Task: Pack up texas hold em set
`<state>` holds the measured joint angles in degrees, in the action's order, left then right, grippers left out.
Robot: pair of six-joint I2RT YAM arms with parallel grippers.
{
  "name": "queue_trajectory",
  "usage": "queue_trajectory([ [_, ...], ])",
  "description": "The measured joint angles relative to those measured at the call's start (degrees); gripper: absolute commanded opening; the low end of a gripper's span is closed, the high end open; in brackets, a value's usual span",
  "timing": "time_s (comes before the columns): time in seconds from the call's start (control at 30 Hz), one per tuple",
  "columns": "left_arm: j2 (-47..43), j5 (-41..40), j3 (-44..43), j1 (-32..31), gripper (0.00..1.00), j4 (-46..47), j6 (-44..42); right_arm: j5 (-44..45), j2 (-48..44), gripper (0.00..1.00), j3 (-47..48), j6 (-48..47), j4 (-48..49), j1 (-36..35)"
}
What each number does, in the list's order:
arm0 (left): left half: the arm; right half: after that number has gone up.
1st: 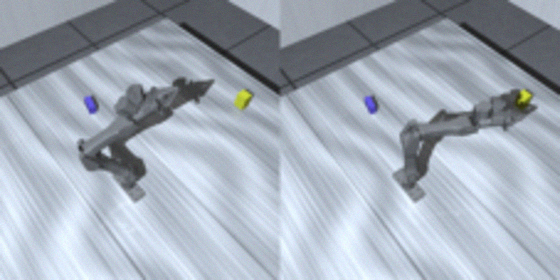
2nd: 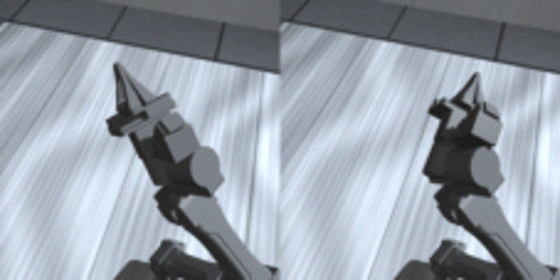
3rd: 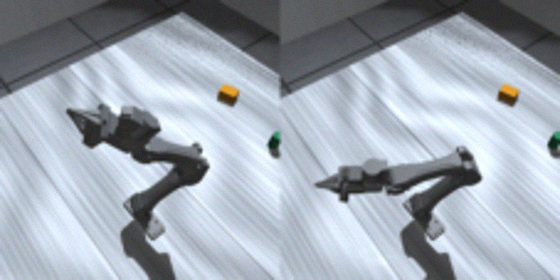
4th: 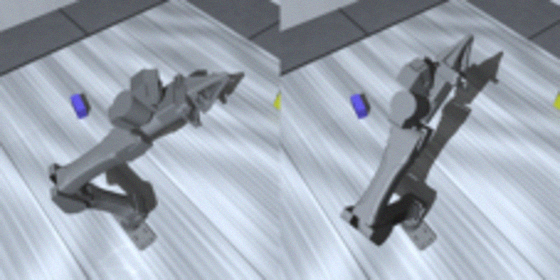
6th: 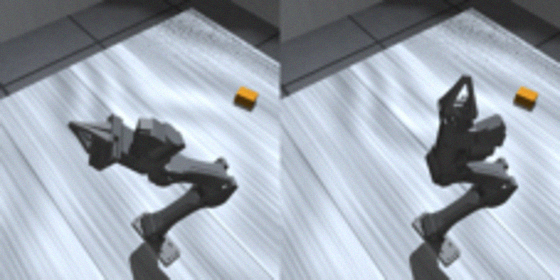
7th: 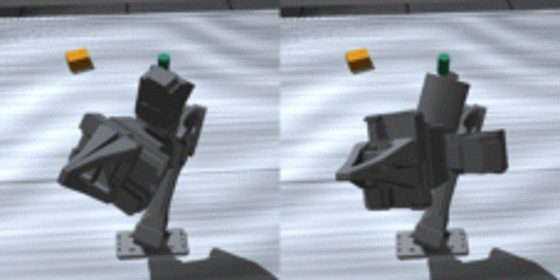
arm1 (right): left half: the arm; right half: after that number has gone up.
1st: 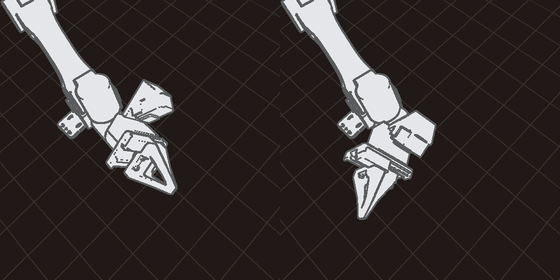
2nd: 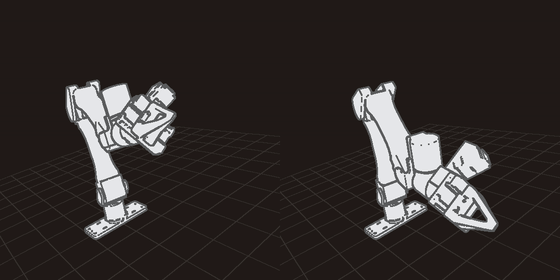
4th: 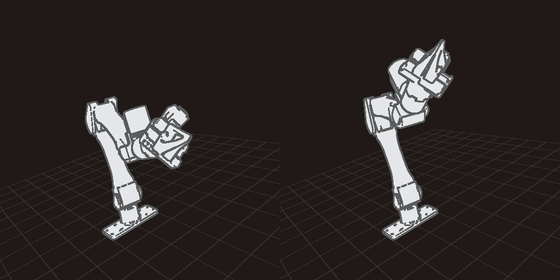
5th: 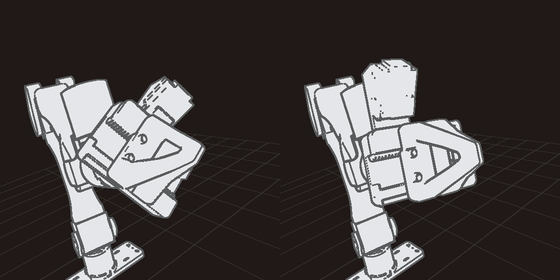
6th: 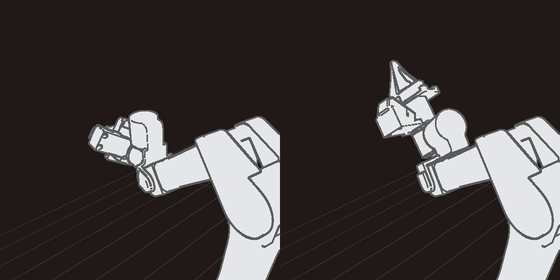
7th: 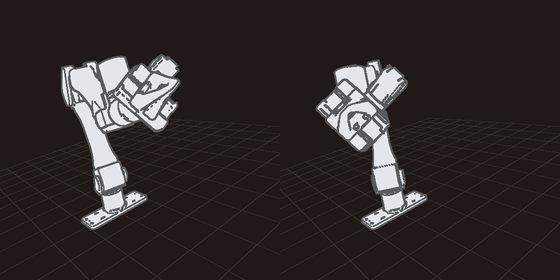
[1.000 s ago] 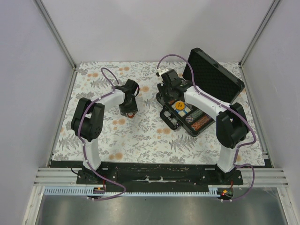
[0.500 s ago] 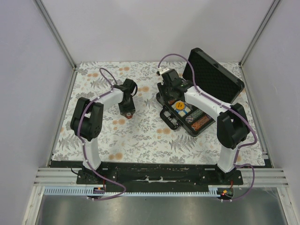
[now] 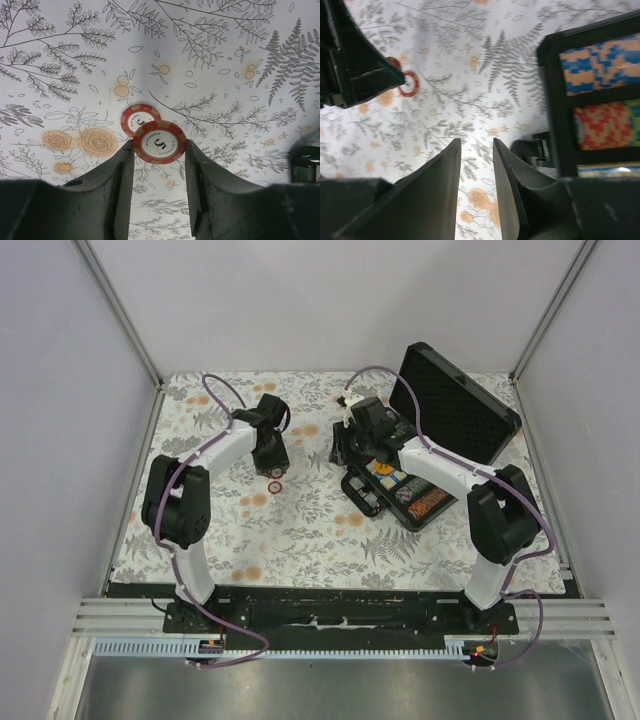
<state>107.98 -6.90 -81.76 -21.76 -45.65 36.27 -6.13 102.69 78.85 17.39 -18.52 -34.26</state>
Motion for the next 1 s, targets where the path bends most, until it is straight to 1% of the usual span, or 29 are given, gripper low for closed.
queue_trajectory([
  [0.07,-0.4,0.8,-0.5,0.0,0.36,-0.3,0.9,-3.3,-0.1,0.45,-2.4,2.2,3.7,0.0],
  [0.2,-0.8,3.2,-2.1,0.0,0.35,-2.0,3.7,-9.3,-0.1,0.58,-6.8,7.5,12.0,0.0],
  [0.3,-1.5,5.0,-4.2,0.0,0.34,-2.6,6.7,-12.0,-0.1,0.64,-9.7,11.5,19.1,-0.1],
  [0.4,-3.6,6.4,-5.5,0.0,0.33,-2.4,10.6,-13.3,-0.1,0.67,-13.0,15.8,26.3,-0.4],
  [0.5,-6.7,7.3,-5.9,0.0,0.33,-2.2,14.5,-13.5,-0.1,0.70,-14.6,18.4,30.7,-1.4],
  [0.63,-10.0,8.9,-6.4,0.0,0.33,-1.6,19.8,-12.7,-0.2,0.70,-14.8,20.2,36.0,-3.7],
  [0.77,-10.9,11.7,-6.3,0.0,0.33,-0.1,24.5,-10.8,-0.6,0.68,-14.8,21.2,40.4,-4.5],
  [0.9,-10.9,13.9,-5.9,0.0,0.33,1.1,27.7,-7.6,-1.1,0.64,-14.8,22.1,42.1,-4.4],
  [1.0,-11.0,14.9,-5.7,0.0,0.33,1.7,29.2,-4.9,-1.9,0.59,-14.8,22.3,42.1,-4.3],
])
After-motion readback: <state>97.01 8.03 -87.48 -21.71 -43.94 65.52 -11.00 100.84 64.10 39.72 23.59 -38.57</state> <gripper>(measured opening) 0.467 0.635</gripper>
